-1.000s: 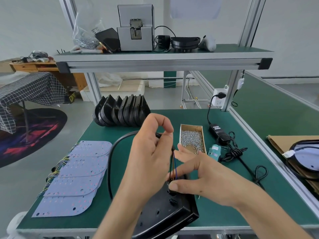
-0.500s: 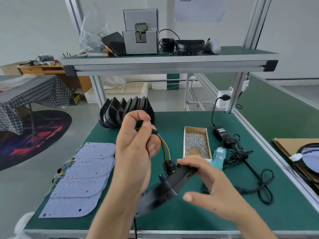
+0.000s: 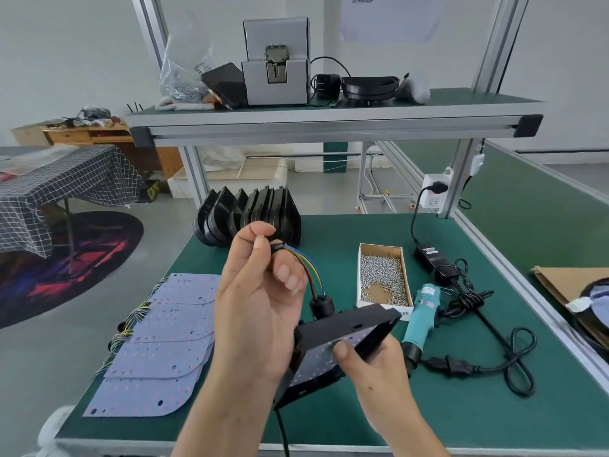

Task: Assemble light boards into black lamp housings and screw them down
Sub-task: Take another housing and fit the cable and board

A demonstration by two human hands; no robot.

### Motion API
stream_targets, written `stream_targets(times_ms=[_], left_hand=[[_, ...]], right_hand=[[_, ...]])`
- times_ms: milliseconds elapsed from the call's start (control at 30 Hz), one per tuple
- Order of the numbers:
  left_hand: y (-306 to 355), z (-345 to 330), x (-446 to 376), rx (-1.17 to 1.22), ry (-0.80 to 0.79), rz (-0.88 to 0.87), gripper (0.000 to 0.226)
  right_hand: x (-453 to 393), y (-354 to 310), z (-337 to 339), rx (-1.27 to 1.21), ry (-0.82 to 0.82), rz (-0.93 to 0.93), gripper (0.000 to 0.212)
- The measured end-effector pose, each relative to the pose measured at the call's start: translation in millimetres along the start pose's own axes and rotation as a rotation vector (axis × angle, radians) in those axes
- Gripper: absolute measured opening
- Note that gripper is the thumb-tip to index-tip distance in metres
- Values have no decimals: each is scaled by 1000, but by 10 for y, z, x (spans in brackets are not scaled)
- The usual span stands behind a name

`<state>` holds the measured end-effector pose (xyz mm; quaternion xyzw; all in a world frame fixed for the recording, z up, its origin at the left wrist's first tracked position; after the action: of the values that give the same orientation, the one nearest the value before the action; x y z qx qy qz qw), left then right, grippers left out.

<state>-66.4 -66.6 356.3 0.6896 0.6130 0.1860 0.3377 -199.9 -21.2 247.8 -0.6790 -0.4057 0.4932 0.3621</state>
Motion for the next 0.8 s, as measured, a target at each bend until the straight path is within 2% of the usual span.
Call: stream_targets(times_ms=[167,267,367,433,500,567,633,700,800], left_hand=[[-4,68,-66,-7,-20,26,18],[-75,112,-9,-211,-110,35,13],[-199,144,112,-452,-220,25,33],[-298,159,153,-652,-210,49,49],[-380,151,159,-797,-160,64,53],[-447,125,152,-731,-117,99,49],[-541,107,146,-540,-82,194,46],[-630,129,151,-420,-49,260,52],[-659,179,176,-340,-5,251,50]], right_hand=[[-50,107,129,-90,180,-60,69],[-117,123,193,-295,237,-130,72],[-153,55,228,-473,192,-192,69],[-153,46,220,-522,150,-246,67],[-153,33,157,-521,93,-271,53],[-152,25,52,-499,11,-273,37],[-121,53,-35,-454,-46,-288,29],[-73,143,-5,-414,-21,-343,43],[-13,234,15,-460,20,-419,59]])
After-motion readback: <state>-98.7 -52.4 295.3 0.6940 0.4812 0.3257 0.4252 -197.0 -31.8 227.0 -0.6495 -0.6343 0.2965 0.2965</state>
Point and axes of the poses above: each hand's wrist, its own x-axis away from the middle knuckle, its own z-axis out of the back of the hand, y = z × x, the point moved 8 cm from there along -x, towards the middle knuckle, and after that the axes turned 5 degrees about z, right-handed, at the moved point
